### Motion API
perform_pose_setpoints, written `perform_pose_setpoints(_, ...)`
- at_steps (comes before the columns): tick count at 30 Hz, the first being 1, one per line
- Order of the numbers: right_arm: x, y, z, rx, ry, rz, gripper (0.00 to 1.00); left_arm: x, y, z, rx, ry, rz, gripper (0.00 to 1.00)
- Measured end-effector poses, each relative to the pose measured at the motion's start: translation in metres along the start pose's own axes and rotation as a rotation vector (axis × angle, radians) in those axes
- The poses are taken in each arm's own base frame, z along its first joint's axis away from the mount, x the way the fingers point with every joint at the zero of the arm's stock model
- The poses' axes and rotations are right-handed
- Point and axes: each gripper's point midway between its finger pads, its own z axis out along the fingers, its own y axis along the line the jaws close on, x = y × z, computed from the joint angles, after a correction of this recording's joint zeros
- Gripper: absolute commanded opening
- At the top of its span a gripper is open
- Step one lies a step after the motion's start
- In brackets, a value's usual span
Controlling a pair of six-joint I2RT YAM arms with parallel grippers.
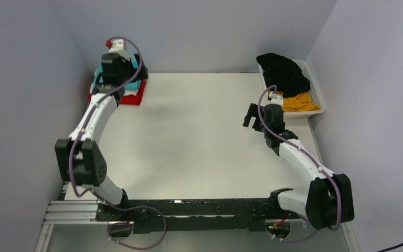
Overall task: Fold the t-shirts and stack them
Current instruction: Reset both arms
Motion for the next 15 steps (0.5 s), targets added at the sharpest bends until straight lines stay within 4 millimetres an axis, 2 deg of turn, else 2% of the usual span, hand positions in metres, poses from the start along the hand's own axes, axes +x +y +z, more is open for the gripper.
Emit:
perform_pose_setpoints(2,0.005,-0.004,-0.004,0.011,-0.006,0.016,1.00,0.024,-0.025,-0.036,0.048,-0.001,-0.004,0.99)
perform_pose_setpoints(4,0.008,-0.008,-0.008,0.020,-0.018,0.031,1.00,0.054,-0.039,-0.067,0.072,0.014,-0.009,0.99)
perform_pose_setpoints(7,0.010,-0.012,-0.014,0.033,-0.035,0.049,1.00,0.101,-0.055,-0.104,0.091,0.047,-0.013,0.99)
perform_pose_setpoints(10,0.009,-0.015,-0.019,0.039,-0.060,0.062,1.00,0.152,-0.065,-0.130,0.124,0.115,-0.010,1.00)
perform_pose_setpoints(12,0.008,-0.015,-0.022,0.033,-0.075,0.072,1.00,0.181,-0.062,-0.142,0.126,0.165,-0.015,0.99)
perform_pose_setpoints(15,0.007,-0.015,-0.025,0.026,-0.092,0.084,1.00,0.209,-0.053,-0.155,0.099,0.221,-0.015,0.99)
